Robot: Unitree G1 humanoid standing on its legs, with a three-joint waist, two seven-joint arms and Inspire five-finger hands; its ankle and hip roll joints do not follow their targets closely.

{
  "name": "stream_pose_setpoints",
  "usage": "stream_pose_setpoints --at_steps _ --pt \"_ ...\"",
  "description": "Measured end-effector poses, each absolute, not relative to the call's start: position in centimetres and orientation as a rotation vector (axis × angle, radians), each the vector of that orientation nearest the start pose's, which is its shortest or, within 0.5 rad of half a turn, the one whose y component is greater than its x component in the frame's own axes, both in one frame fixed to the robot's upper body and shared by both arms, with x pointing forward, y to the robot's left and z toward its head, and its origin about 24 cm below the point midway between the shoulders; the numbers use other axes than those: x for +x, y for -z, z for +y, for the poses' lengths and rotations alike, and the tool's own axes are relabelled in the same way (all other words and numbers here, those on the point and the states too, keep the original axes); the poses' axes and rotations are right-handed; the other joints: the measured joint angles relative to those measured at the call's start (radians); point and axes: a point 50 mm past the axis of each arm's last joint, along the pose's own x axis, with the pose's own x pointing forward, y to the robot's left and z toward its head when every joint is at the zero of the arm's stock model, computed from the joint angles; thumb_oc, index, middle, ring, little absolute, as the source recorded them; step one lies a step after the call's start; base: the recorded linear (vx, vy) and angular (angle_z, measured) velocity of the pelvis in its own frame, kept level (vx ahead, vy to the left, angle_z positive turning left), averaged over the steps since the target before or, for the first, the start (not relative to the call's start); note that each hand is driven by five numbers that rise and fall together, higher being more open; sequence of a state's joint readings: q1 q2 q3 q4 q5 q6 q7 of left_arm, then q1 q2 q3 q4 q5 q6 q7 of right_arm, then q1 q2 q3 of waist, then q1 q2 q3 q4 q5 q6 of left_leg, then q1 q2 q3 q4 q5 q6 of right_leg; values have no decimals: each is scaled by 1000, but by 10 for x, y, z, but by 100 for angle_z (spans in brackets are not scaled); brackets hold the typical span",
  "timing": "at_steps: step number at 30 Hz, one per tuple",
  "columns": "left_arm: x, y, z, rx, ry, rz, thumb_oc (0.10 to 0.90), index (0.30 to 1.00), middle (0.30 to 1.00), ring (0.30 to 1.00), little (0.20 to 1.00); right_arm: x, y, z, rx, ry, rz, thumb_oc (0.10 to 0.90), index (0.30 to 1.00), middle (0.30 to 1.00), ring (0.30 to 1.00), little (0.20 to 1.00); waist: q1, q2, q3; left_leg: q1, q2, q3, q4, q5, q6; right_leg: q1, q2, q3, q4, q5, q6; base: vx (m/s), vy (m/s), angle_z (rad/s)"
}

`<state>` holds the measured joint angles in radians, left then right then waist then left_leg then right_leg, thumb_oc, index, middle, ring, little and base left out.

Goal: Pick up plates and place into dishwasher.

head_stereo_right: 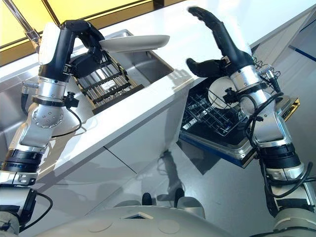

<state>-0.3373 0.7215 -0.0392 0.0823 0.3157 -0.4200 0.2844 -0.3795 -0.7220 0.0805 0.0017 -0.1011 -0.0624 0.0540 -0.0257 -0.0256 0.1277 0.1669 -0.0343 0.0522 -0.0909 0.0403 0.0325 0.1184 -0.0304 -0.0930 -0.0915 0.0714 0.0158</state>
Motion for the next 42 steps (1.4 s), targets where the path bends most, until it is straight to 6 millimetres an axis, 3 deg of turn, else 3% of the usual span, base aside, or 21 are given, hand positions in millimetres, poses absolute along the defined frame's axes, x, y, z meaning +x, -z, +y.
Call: stream_pose_setpoints --at_steps 3,5,19,25,35,42 --pt "287 -192 229 938 -92 -774 100 300 300 300 200 305 -161 -238 -838 -86 -272 800 900 900 900 900 -1 0 0 -5 0 -1 -1 0 0 -5 0 -1 0 0 0 0 0 0" --pt "287 -192 229 938 -92 -774 100 300 300 300 200 304 -157 -239 -838 -88 -261 800 900 900 900 900 -4 0 0 -6 0 -2 -1 0 0 -6 0 0 0 0 0 0 0 0" --pt "288 -192 228 938 -87 -773 100 300 300 300 200 303 -160 -232 -840 -126 -310 800 900 900 900 900 1 0 0 -6 0 -7 0 0 0 -6 0 -1 0 0 0 0 0 0" --pt "288 -189 226 941 -65 -765 100 300 300 300 200 300 -168 -223 -798 -65 -416 800 900 900 900 900 0 0 1 -6 0 -6 0 0 0 -6 0 0 0 0 0 0 0 0" --pt "286 -190 215 946 -7 -781 100 300 300 300 200 288 -189 -201 -801 -142 -582 800 900 900 900 900 1 1 1 -6 0 -7 1 0 0 -6 0 0 0 0 0 0 0 0" --pt "286 -190 215 945 -4 -780 100 300 300 300 200 287 -187 -194 -813 -261 -548 800 900 900 900 900 1 1 1 -6 0 -7 1 0 0 -6 0 -1 0 0 0 0 0 0"
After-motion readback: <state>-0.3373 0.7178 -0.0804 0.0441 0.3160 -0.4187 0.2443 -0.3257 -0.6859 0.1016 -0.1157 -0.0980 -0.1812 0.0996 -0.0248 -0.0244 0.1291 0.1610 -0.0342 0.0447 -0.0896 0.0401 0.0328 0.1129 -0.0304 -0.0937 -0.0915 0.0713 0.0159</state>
